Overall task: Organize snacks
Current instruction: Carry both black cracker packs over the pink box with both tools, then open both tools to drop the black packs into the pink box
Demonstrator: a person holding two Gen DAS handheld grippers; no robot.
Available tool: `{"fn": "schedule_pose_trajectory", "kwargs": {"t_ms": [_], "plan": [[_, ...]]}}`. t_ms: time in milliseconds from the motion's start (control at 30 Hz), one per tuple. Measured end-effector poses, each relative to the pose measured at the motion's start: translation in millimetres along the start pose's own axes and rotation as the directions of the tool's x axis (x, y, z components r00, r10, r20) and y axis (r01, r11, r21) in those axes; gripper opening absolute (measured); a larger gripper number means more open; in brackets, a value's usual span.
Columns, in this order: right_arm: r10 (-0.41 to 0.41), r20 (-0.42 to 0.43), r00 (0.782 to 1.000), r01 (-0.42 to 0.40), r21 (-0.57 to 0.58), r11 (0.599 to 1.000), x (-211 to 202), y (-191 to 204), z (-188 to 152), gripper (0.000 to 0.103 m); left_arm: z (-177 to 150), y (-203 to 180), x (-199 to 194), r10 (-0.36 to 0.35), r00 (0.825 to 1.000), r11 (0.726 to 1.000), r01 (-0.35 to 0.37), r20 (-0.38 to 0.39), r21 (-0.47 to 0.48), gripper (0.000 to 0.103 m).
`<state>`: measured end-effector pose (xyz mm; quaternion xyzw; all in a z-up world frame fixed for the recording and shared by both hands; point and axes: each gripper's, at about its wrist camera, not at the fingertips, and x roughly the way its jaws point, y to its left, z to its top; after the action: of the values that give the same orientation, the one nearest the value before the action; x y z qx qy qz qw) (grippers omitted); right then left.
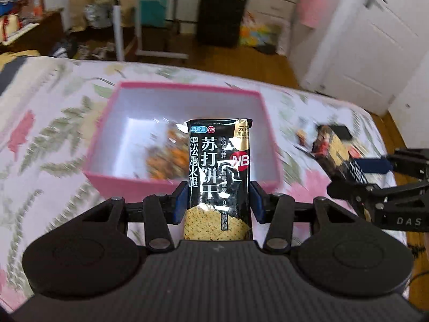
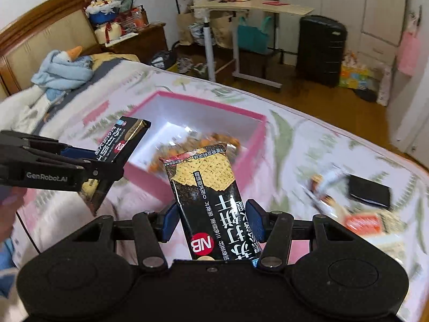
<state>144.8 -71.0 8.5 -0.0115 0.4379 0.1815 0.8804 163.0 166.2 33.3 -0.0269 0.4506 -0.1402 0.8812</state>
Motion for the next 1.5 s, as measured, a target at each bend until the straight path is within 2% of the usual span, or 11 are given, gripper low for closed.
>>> {"fn": "schedule_pose_trajectory", "kwargs": {"t_ms": [233, 367, 567, 700, 767, 833, 933, 1067, 1267, 1367, 1500], "plan": [[0.072, -0.045, 0.996, -0.069, 0.07, 0.995, 77.3, 5.7, 50.5, 0.059, 44.1, 44.9, 47.8, 0.049, 0.998, 0.998, -0.048, 0.034, -0.041, 0.046], [0.081, -0.088, 0.993, -0.075, 0.076, 0.994, 125.9, 11.7, 65.6, 0.059, 56.8, 59.6, 96.3, 0.093, 0.996, 0.995, -0.094, -0.009, -0.036, 0.046], [0.075, -0.139, 0.987, -0.057, 0.136, 0.989, 178.1, 14.0, 75.5, 0.061, 54.8, 72.2, 146.0, 0.157, 0.982, 0.987, -0.159, -0.108, -0.011, 0.05], [0.115, -0.172, 0.978, -0.072, 0.237, 0.969, 195.6, 8.1, 72.5, 0.066, 44.9, 72.7, 149.4, 0.203, 0.974, 0.979, -0.204, -0.1, 0.007, 0.053], [0.143, -0.159, 0.977, -0.097, 0.271, 0.958, 191.2, 5.6, 68.1, 0.067, 41.5, 73.1, 143.0, 0.2, 0.976, 0.98, -0.2, -0.083, 0.012, 0.055], [0.162, -0.127, 0.978, -0.119, 0.295, 0.948, 179.4, 3.6, 66.7, 0.074, 39.7, 72.6, 133.5, 0.183, 0.981, 0.983, -0.183, -0.07, 0.006, 0.058], [0.164, -0.073, 0.984, -0.134, 0.307, 0.942, 149.2, 2.7, 64.3, 0.075, 38.2, 65.8, 112.7, 0.17, 0.985, 0.985, -0.169, -0.042, 0.021, 0.059], [0.13, -0.016, 0.991, -0.121, 0.256, 0.959, 94.1, 7.3, 53.9, 0.075, 33.3, 50.7, 77.8, 0.129, 0.992, 0.99, -0.128, -0.005, 0.051, 0.06], [0.043, 0.055, 0.998, -0.052, 0.183, 0.982, 24.1, 2.7, 29.4, 0.075, 27.0, 16.9, 35.2, 0.033, 0.999, 0.992, -0.032, -0.006, 0.126, 0.063], [0.002, 0.095, 0.995, -0.022, 0.215, 0.976, 0.7, -10.4, 15.3, 0.075, 22.8, -4.6, 21.5, -0.006, 1.0, 0.986, 0.004, 0.007, 0.165, 0.063], [-0.002, 0.153, 0.988, -0.045, 0.302, 0.952, -20.4, -36.7, -5.9, 0.075, 16.8, -34.1, 14.8, -0.077, 0.997, 0.982, 0.074, 0.012, 0.173, 0.067]]}}
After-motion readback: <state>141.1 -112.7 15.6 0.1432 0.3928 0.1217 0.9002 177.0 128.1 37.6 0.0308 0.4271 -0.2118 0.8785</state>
